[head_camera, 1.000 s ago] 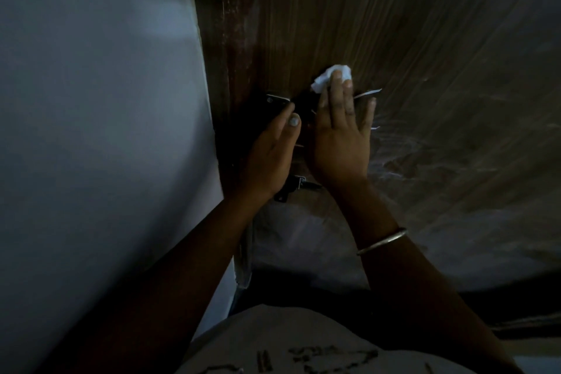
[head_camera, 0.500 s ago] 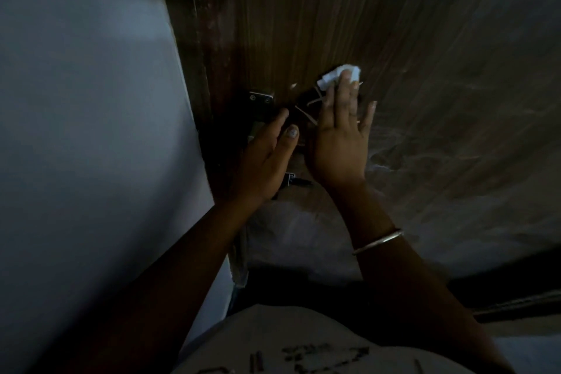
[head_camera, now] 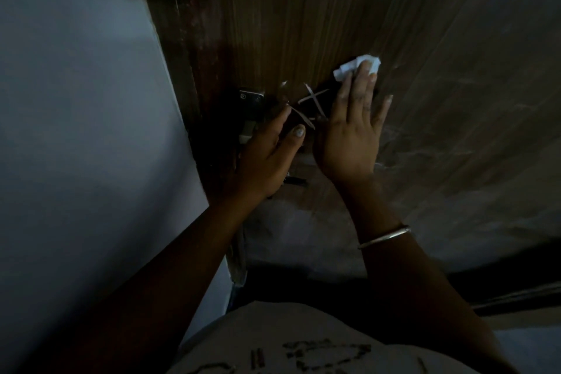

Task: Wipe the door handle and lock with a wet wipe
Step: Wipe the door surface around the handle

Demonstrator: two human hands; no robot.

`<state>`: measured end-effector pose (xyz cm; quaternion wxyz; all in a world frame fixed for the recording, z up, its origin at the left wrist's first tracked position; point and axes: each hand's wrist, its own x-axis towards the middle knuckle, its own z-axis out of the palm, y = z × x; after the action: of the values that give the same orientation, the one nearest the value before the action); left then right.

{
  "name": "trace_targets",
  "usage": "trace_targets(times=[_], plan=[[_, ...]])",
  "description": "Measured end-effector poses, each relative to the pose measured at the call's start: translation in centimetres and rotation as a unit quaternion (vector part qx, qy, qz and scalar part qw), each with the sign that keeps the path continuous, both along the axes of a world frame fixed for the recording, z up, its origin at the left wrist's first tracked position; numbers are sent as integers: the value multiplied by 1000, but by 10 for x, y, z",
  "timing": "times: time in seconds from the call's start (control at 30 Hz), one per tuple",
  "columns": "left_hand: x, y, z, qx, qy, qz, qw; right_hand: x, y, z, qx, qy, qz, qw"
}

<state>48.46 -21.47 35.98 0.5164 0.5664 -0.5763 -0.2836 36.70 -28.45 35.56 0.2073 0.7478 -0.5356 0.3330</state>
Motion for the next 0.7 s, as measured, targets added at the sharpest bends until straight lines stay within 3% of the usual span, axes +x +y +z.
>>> trace_targets(times=[0.23, 0.53, 0.7], plan=[[-3, -2, 6, -16, 10, -10, 1000, -5, 4, -2, -3, 44, 36, 998], [-5, -10, -1, -10, -13, -4, 1000, -15, -1, 2, 14, -73, -20, 997], [-9, -11, 1, -16, 2, -20, 1000, 1, 2, -3, 13, -1, 39, 999]])
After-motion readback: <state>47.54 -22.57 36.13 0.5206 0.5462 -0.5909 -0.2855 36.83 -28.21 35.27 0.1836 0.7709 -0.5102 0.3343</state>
